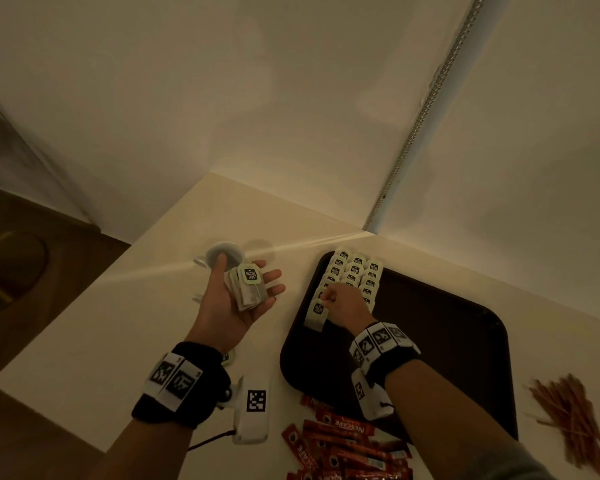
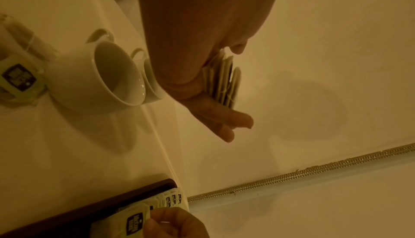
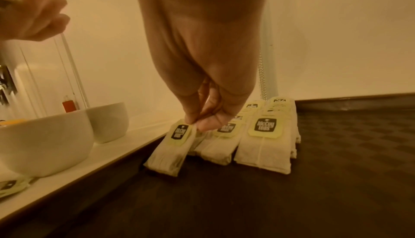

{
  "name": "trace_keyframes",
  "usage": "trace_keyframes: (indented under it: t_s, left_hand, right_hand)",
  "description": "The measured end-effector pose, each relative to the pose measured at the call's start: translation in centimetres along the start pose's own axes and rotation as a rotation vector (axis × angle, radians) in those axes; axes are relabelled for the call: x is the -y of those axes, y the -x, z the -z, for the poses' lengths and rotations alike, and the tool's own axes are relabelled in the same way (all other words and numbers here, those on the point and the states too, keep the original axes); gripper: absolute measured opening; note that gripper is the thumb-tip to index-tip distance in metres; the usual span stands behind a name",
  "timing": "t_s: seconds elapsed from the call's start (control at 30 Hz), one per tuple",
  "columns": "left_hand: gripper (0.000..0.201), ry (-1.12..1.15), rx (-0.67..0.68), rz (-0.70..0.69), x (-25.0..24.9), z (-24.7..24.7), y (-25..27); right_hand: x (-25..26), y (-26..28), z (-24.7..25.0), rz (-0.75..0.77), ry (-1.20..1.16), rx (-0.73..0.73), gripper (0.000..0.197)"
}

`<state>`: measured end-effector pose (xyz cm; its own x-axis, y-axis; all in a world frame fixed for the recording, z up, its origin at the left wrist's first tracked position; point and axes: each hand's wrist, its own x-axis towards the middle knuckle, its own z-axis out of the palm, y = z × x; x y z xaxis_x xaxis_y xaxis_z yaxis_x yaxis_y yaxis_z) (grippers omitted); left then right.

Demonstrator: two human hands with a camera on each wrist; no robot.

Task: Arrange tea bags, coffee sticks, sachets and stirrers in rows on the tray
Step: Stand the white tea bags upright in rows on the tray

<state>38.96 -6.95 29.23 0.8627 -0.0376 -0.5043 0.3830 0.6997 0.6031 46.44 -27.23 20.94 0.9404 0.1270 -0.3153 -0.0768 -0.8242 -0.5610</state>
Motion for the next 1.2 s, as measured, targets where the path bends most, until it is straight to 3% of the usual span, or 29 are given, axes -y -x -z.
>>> trace_keyframes:
  t_s: [0.17,0.3,0.43,0.6,0.77,0.87,0.97,1.2]
  left_hand:
    - [0.066,-0.021,0.025,0.023,0.2,-0.3,-0.1]
    - [0.063,-0.086,0.057,0.042,0.6,-1.1,-0.2]
    - [0.050,-0.097,0.086,0.003,0.7,-2.7,0.0]
    - [0.048,-0.155,0.132,-0.078,0.3,-3.5,0.5]
    - [0.042,-0.125,0.127,-0.243,0.4,-3.8,0.7]
    - [0.027,-0.133,0.177,-0.262,0.4,-4.7,0.8]
    - [0.029,-0.137,0.246,-0.255,0.4,-5.5,1.2]
    - [0.007,-0.123,0.264,-0.318,0.5,-5.8,1.8]
  right_hand:
    - [0.6,-0.3,0.3,0.049,-0.086,-0.116,0.009]
    - [5.5,2.1,3.2,0.378,-0.340,-0.176,0.011]
    - [9.3,4.2,5.5,0.610,-0.278,-0.077,0.026]
    - [10.5,4.8,8.2,0.631,-0.253,-0.192,0.009]
    - [12.5,6.7,12.0,0.694,-0.156,-0.232,0.008]
    - [13.7,7.7,13.4,0.718,0.006,-0.235,0.009]
    - [14.6,8.1,14.4,0.714,0.107,-0.246,0.009]
    - [15.3,9.1,15.2,0.703,0.051,-0.193,0.006]
